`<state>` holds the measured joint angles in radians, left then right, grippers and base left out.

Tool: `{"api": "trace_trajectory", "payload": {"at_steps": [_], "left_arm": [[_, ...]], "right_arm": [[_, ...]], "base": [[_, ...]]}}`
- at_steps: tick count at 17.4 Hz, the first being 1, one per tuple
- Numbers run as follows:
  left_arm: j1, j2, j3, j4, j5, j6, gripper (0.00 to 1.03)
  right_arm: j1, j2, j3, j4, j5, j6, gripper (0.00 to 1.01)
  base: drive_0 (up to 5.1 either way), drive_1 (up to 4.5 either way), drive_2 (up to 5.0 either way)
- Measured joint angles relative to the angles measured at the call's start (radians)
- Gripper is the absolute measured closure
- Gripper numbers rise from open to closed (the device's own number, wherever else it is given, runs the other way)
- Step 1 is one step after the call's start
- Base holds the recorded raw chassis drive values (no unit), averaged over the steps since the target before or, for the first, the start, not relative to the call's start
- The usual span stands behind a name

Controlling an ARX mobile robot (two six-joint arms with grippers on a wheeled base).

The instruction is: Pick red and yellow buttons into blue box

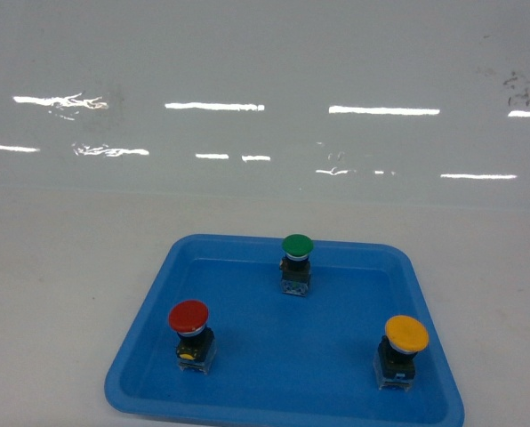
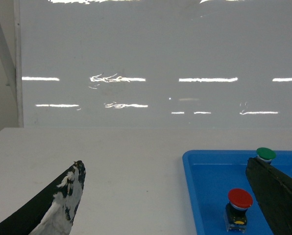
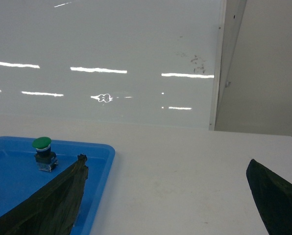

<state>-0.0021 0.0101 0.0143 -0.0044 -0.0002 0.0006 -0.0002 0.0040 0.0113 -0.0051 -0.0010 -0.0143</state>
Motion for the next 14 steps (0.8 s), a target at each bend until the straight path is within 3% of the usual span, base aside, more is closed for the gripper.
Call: {"api": "trace_trajectory", "payload": {"at_steps": [10,11,14], "left_arm": [[0.000,0.000,0.000,0.000,0.000,0.000,0.05],[0.005,0.019,0.000,0.040,0.009,0.000,0.05],[0.064,0.339,0.051,0.279,0.084,0.008,0.05]], "right_arm": [[0.000,0.000,0.000,0.000,0.000,0.000,0.03],[-0.002,0.002,0.000,0.006,-0.001,0.000,0.03],[-0.052,0.232,0.021,0.247,-0.030,-0.005,0.03]], "base": [[0.0,0.00,0.0],[0.0,0.00,0.0],[0.0,0.00,0.0]]}}
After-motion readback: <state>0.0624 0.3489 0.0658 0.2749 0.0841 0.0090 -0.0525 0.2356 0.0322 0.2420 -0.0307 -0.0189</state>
